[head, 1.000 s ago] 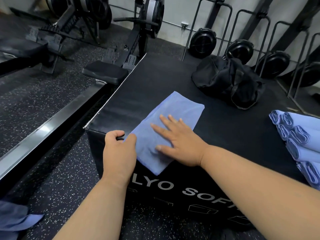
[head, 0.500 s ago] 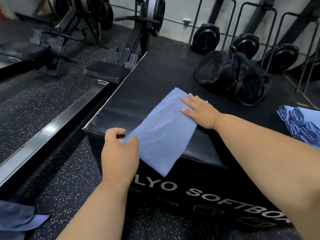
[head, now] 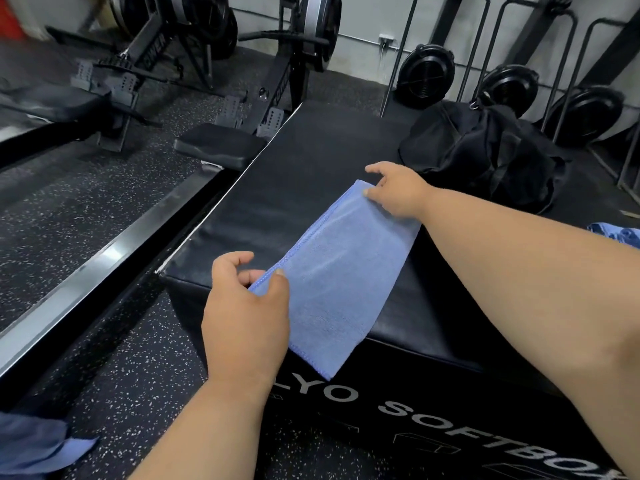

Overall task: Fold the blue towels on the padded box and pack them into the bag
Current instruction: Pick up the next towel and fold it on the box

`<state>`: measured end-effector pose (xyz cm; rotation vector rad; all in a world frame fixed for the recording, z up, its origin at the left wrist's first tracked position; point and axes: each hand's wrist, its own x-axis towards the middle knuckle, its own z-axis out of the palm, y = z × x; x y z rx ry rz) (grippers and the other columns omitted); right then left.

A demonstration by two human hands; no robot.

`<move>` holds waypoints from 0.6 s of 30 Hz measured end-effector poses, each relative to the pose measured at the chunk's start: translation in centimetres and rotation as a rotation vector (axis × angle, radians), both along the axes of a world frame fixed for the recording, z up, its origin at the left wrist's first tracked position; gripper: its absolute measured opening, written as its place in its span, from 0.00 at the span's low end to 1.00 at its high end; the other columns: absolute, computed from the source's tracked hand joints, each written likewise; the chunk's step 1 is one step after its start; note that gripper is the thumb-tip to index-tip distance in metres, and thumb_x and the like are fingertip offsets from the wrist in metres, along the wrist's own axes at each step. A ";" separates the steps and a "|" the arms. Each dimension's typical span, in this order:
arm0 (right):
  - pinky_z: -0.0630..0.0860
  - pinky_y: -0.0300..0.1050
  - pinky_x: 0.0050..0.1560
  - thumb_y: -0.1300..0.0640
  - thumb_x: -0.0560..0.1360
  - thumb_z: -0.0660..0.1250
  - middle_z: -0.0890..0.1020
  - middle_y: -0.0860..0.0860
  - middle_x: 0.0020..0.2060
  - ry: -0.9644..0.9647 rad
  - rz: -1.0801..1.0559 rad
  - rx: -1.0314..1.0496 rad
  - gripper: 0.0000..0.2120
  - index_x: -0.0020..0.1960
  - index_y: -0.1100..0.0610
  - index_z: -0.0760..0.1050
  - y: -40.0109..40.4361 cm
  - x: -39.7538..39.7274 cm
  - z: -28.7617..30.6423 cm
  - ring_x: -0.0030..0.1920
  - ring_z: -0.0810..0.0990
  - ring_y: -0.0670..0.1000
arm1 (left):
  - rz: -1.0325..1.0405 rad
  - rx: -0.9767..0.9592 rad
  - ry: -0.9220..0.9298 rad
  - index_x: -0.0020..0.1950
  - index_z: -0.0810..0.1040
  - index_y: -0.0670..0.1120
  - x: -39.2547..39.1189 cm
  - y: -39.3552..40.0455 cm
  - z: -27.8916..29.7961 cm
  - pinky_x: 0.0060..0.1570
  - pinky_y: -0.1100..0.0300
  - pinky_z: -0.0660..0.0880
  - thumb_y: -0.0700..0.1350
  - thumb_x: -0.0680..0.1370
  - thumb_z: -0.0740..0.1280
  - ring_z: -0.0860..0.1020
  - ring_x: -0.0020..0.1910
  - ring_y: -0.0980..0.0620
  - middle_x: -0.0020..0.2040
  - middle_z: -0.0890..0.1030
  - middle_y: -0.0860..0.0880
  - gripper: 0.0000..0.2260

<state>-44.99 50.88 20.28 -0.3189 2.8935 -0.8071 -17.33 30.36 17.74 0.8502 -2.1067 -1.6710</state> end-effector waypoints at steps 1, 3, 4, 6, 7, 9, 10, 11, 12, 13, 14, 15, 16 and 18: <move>0.77 0.46 0.59 0.51 0.81 0.71 0.78 0.43 0.50 -0.008 0.034 0.041 0.24 0.76 0.48 0.72 -0.3 -0.5 0.0 0.46 0.78 0.43 | 0.004 -0.006 0.002 0.63 0.70 0.62 0.0 0.1 0.0 0.43 0.62 0.71 0.51 0.78 0.70 0.79 0.46 0.62 0.49 0.82 0.62 0.16; 0.76 0.47 0.61 0.57 0.81 0.70 0.78 0.42 0.49 0.029 0.066 0.090 0.20 0.71 0.47 0.76 -0.9 -1.7 0.1 0.47 0.78 0.45 | -0.007 -0.015 0.010 0.63 0.70 0.63 -0.2 0.1 0.1 0.47 0.59 0.74 0.49 0.78 0.70 0.80 0.47 0.62 0.50 0.82 0.62 0.18; 0.75 0.47 0.61 0.59 0.80 0.68 0.79 0.44 0.53 0.085 0.072 0.127 0.19 0.69 0.47 0.77 -1.2 -2.2 0.2 0.52 0.79 0.48 | -0.022 -0.018 0.020 0.64 0.70 0.64 -0.3 0.2 0.1 0.48 0.57 0.75 0.49 0.77 0.71 0.80 0.47 0.62 0.52 0.82 0.62 0.19; 0.73 0.48 0.62 0.60 0.79 0.65 0.80 0.48 0.61 0.206 0.068 0.234 0.18 0.67 0.47 0.77 -1.4 -3.2 0.6 0.62 0.78 0.54 | -0.065 -0.044 0.039 0.65 0.71 0.64 -0.6 0.4 0.0 0.48 0.62 0.74 0.47 0.77 0.73 0.80 0.46 0.63 0.56 0.79 0.62 0.21; 0.72 0.50 0.63 0.57 0.80 0.65 0.79 0.50 0.63 0.263 0.054 0.276 0.18 0.68 0.47 0.76 -1.5 -3.6 0.7 0.64 0.77 0.56 | -0.089 -0.076 0.043 0.65 0.71 0.64 -0.7 0.6 0.0 0.47 0.65 0.73 0.47 0.77 0.73 0.80 0.47 0.64 0.58 0.78 0.62 0.21; 0.71 0.54 0.66 0.49 0.80 0.68 0.77 0.54 0.65 0.348 0.024 0.316 0.21 0.72 0.47 0.73 -1.6 -3.6 0.9 0.64 0.76 0.58 | -0.123 -0.169 0.046 0.65 0.73 0.63 -0.9 0.9 -0.3 0.48 0.66 0.73 0.45 0.77 0.72 0.80 0.49 0.61 0.60 0.75 0.62 0.20; 0.70 0.55 0.67 0.46 0.80 0.69 0.75 0.55 0.66 0.370 0.028 0.326 0.23 0.74 0.47 0.73 -1.7 -3.3 1.0 0.65 0.75 0.59 | -0.134 -0.232 0.052 0.64 0.74 0.61 -0.9 1.1 -0.4 0.51 0.64 0.73 0.44 0.76 0.71 0.79 0.52 0.59 0.60 0.74 0.62 0.20; 0.69 0.56 0.68 0.45 0.79 0.69 0.74 0.55 0.67 0.385 0.049 0.335 0.23 0.74 0.46 0.73 -1.9 -2.7 0.9 0.66 0.74 0.59 | -0.146 -0.317 0.062 0.64 0.76 0.60 -1.0 1.2 -0.4 0.54 0.63 0.72 0.42 0.75 0.71 0.78 0.56 0.57 0.61 0.74 0.61 0.20; 0.68 0.55 0.68 0.44 0.79 0.68 0.74 0.55 0.67 0.396 0.081 0.337 0.23 0.73 0.46 0.75 -2.2 -2.1 0.7 0.66 0.74 0.59 | -0.158 -0.418 0.075 0.64 0.78 0.58 -1.1 1.4 -0.4 0.59 0.62 0.70 0.41 0.74 0.70 0.76 0.60 0.54 0.63 0.75 0.59 0.20; 0.68 0.54 0.69 0.44 0.80 0.67 0.75 0.54 0.66 0.387 0.114 0.324 0.22 0.72 0.46 0.76 -2.5 -1.4 0.3 0.67 0.74 0.58 | -0.172 -0.514 0.097 0.65 0.79 0.56 -1.4 1.6 -0.5 0.63 0.60 0.68 0.41 0.74 0.69 0.74 0.64 0.51 0.65 0.77 0.57 0.21; 0.68 0.53 0.70 0.43 0.80 0.66 0.76 0.52 0.67 0.349 0.141 0.282 0.21 0.71 0.46 0.77 -2.8 -0.6 -0.1 0.68 0.74 0.56 | -0.194 -0.586 0.131 0.65 0.81 0.54 -1.7 1.9 -0.7 0.67 0.56 0.66 0.42 0.73 0.70 0.74 0.68 0.49 0.67 0.78 0.55 0.21; 0.68 0.52 0.72 0.42 0.81 0.65 0.76 0.50 0.68 0.281 0.163 0.231 0.21 0.72 0.46 0.77 -3.1 0.3 -0.6 0.70 0.73 0.54 | -0.230 -0.634 0.166 0.65 0.82 0.54 -2.0 2.3 -0.9 0.70 0.51 0.66 0.44 0.74 0.70 0.73 0.70 0.47 0.68 0.80 0.54 0.20; 0.65 0.51 0.75 0.40 0.83 0.63 0.75 0.49 0.72 0.208 0.185 0.198 0.23 0.74 0.47 0.75 -3.5 1.1 -1.2 0.74 0.71 0.52 | -0.282 -0.672 0.187 0.65 0.83 0.54 -2.3 2.7 -1.2 0.72 0.46 0.66 0.47 0.75 0.69 0.73 0.72 0.45 0.68 0.80 0.53 0.19; 0.57 0.52 0.80 0.36 0.84 0.57 0.66 0.52 0.81 0.125 0.224 0.269 0.29 0.81 0.47 0.67 -4.4 2.1 -2.2 0.82 0.60 0.52 | -0.410 -0.772 0.133 0.68 0.82 0.55 -2.5 3.6 -2.1 0.75 0.40 0.62 0.55 0.79 0.64 0.71 0.75 0.44 0.70 0.80 0.54 0.19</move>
